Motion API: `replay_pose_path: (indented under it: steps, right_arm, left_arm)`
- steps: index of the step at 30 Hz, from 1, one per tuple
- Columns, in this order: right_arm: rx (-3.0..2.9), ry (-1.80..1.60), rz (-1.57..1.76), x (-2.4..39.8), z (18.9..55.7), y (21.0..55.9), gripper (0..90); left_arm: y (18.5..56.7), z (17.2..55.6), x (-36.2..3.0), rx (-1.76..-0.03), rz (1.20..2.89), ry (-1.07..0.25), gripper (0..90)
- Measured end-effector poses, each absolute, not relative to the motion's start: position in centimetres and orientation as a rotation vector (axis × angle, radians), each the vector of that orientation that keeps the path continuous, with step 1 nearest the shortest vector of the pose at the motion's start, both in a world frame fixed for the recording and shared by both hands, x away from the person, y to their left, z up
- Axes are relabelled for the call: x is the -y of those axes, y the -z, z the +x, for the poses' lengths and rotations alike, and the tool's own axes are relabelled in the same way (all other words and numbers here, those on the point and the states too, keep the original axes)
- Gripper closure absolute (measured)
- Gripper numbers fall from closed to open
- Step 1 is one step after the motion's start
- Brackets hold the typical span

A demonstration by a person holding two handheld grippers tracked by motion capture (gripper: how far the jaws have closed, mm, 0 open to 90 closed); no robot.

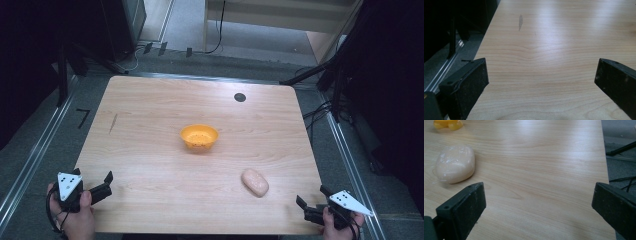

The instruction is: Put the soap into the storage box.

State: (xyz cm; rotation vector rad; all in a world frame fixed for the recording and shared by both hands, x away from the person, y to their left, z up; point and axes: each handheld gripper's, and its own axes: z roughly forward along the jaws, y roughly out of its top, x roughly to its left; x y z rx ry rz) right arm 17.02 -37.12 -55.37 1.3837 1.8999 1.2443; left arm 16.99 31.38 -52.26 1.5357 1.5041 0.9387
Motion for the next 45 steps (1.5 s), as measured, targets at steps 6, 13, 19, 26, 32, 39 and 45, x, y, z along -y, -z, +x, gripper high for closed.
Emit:
replay_pose_path:
  steps: [6,13,19,26,32,39,45]
  right_arm:
    - [-1.975,-1.208,1.356,36.9,17.2,55.5,1.1]
    - [-2.097,-1.116,1.315,35.7,17.8,55.2,1.2]
    - [-2.215,-1.029,1.275,34.5,18.7,54.6,1.3]
    - [-2.323,-0.930,1.240,33.4,19.6,54.0,1.3]
    - [-2.394,-0.873,1.222,32.6,20.3,53.5,1.3]
    - [-2.467,-0.817,1.205,31.8,21.1,53.0,1.5]
    - [-2.525,-0.752,1.194,30.9,21.7,52.3,4.4]
  left_arm:
    - [52.3,16.9,-31.5,-1.494,1.521,-0.918,0.0]
    - [52.3,17.0,-31.3,-1.482,1.548,-0.922,0.0]
    - [52.3,17.1,-31.3,-1.478,1.550,-0.909,0.0]
    - [52.3,17.1,-31.3,-1.485,1.545,-0.903,0.0]
    - [52.3,17.2,-31.3,-1.487,1.546,-0.904,0.0]
    - [52.3,17.2,-31.2,-1.482,1.562,-0.911,0.0]
    - [52.3,17.1,-31.3,-1.475,1.558,-0.903,0.0]
